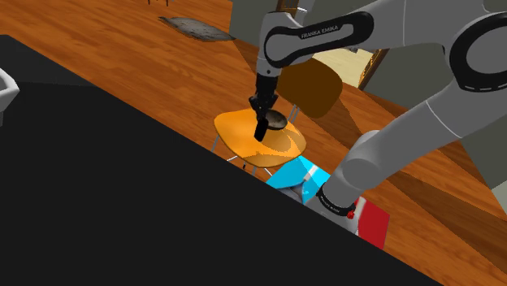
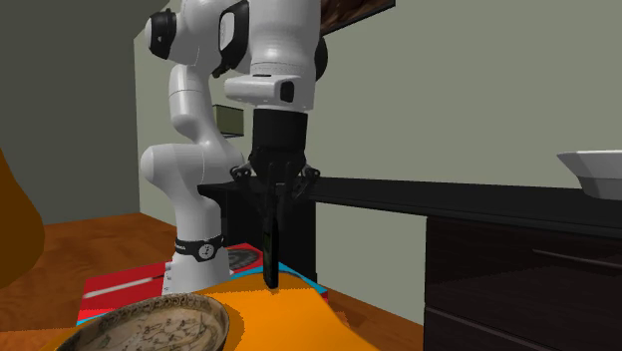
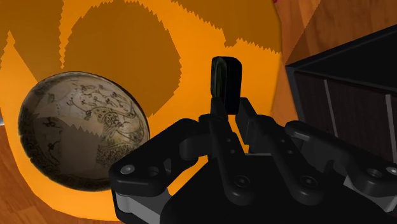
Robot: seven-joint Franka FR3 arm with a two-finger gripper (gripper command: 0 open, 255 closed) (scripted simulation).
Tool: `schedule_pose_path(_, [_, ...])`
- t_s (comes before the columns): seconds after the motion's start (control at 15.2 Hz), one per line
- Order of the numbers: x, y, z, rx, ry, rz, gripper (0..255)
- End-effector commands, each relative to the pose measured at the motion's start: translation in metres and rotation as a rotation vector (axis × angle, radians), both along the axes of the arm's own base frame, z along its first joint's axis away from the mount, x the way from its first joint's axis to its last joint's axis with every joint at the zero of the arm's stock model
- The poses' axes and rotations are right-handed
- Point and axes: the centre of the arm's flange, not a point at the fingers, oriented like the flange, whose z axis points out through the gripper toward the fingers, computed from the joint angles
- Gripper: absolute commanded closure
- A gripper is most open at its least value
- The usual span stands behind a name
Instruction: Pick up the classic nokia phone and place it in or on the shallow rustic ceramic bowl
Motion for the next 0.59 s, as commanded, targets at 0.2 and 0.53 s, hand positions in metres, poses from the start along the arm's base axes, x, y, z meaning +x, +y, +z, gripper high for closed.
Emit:
schedule_pose_path(0.2, [-0.001, 0.000, 0.026, 0.000, 0.000, 0.000, 255])
schedule_pose_path(0.53, [-0.001, 0.000, 0.053, 0.000, 0.000, 0.000, 255])
